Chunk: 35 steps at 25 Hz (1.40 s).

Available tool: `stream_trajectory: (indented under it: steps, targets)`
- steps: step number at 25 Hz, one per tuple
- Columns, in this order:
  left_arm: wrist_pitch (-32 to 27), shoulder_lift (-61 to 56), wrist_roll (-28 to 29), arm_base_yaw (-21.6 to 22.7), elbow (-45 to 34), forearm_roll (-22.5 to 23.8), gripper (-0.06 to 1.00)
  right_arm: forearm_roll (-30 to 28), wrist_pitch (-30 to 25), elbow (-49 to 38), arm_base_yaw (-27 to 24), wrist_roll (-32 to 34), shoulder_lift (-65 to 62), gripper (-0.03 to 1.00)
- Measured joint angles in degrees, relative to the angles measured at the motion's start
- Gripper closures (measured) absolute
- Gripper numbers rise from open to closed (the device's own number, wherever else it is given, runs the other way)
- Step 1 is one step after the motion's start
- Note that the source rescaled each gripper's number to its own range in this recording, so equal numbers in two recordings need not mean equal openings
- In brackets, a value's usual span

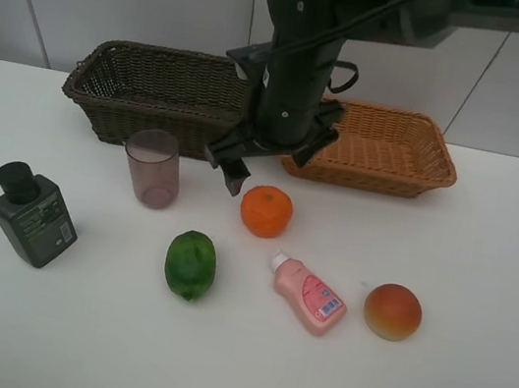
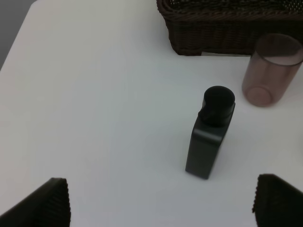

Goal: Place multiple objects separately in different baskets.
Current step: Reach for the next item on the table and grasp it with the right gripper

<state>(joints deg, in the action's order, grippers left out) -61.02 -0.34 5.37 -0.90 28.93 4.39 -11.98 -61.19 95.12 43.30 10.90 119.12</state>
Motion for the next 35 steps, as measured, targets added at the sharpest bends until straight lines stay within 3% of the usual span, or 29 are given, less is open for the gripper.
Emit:
stream_trajectory:
  steps: [35]
  targets:
    - [0.0,0.0,0.0,0.0,0.0,0.1,-0.06,0.0,5.0,0.0,-2.0,0.0,9.5,-0.03]
